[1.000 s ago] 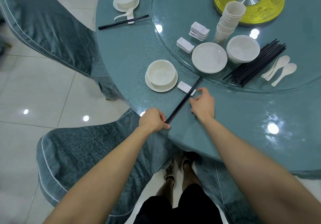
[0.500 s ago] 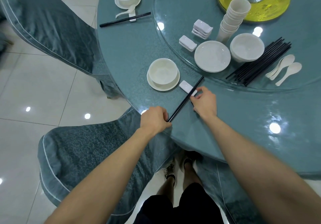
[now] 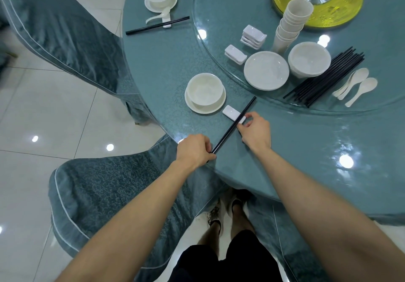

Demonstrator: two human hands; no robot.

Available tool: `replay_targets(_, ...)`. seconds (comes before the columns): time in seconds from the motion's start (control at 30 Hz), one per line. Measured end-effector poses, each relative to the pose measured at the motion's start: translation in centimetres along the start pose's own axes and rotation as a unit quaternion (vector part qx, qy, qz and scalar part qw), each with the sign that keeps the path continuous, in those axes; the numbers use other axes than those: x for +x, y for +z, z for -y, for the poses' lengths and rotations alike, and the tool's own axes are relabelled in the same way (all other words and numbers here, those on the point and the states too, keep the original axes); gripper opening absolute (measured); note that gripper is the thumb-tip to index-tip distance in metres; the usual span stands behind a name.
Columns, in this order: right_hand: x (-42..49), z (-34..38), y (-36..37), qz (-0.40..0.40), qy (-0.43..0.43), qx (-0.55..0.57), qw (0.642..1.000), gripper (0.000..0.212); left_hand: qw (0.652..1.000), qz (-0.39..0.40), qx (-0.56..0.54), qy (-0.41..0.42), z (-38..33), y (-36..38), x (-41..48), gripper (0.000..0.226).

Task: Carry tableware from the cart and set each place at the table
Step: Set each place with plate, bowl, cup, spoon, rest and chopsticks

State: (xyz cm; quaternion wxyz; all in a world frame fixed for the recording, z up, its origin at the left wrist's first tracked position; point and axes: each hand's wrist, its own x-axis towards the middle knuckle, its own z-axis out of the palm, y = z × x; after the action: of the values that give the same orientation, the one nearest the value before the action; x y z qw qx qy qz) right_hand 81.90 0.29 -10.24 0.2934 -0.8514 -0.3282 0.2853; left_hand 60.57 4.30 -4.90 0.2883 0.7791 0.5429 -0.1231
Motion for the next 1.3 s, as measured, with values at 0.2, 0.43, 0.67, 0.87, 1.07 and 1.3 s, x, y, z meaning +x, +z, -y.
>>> replay_targets(0.2, 0.1, 0.2, -0.3, 0.007, 0.008, -0.005, 1.0, 0.034, 1.0, 0.005, -0.003, -0.001, -0.4, -0.1, 0.3, 0.03)
replay_targets(0.43, 0.0, 0.5, -0.7, 0.014, 0.012, -0.007, 1.0, 0.032, 1.0, 0.005, -0.005, 0.003, -0.7, -0.1, 0.6, 0.029)
replay_targets(0.67, -0.2, 0.4, -1.3, 0.022, 0.008, -0.017, 1.0, 0.031, 1.0, 0.017, 0.003, 0.002, -0.8, -0.1, 0.9, 0.031)
replay_targets(0.87, -0.3, 0.3, -2.1, 0.036, 0.022, -0.028, 0.999, 0.038, 1.0, 0.013, -0.001, -0.002, -0.9, -0.7, 0.9, 0.033)
replay_targets(1.07, -0.4, 0.3, -4.4, 0.022, 0.043, -0.039, 0.998, 0.045, 1.0, -0.009, 0.006, 0.002, -2.5, -3.3, 1.7, 0.028)
replay_targets(1.3, 0.6, -1.2, -10.1, -0.03, 0.07, -0.012, 0.997, 0.03, 0.996, -0.032, 0.01, 0.081, -9.0, -5.6, 3.7, 0.022)
